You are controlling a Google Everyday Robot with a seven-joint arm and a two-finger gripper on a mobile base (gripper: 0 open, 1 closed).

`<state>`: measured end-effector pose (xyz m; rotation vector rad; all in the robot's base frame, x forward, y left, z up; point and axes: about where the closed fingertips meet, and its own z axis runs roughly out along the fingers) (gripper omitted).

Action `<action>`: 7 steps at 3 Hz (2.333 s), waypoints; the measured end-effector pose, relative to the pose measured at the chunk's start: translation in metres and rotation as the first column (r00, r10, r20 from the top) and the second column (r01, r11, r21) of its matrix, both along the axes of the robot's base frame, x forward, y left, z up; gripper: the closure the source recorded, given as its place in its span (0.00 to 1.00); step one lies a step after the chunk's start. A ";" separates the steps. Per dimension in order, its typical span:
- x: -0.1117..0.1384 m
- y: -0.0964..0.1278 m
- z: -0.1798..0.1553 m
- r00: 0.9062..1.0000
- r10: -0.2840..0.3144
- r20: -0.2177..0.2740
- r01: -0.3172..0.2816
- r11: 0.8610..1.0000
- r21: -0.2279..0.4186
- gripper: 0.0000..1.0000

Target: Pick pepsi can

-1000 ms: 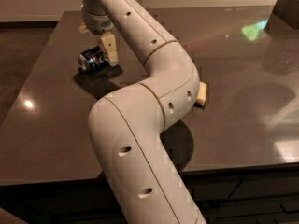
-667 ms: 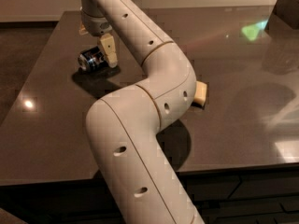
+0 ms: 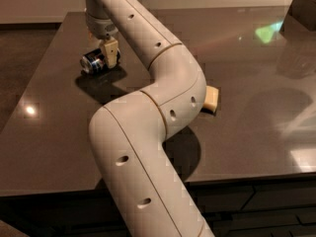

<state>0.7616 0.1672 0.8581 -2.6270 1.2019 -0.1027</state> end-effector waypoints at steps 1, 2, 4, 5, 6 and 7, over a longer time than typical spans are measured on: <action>-0.002 0.000 0.004 1.000 0.003 0.000 -0.003 1.000 0.003 0.61; -0.006 0.002 0.015 1.000 0.011 0.008 -0.011 1.000 0.012 0.84; -0.022 0.012 0.050 0.998 0.058 0.034 -0.060 0.997 0.051 1.00; -0.037 0.034 0.076 0.982 0.169 0.085 -0.170 0.985 0.007 1.00; -0.045 0.047 0.081 0.960 0.259 0.103 -0.254 0.965 -0.059 1.00; -0.049 0.047 0.076 0.947 0.308 0.091 -0.298 0.948 -0.112 1.00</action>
Offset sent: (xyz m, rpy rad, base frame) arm -0.0225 -0.0213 0.0464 -0.0743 0.1077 0.0284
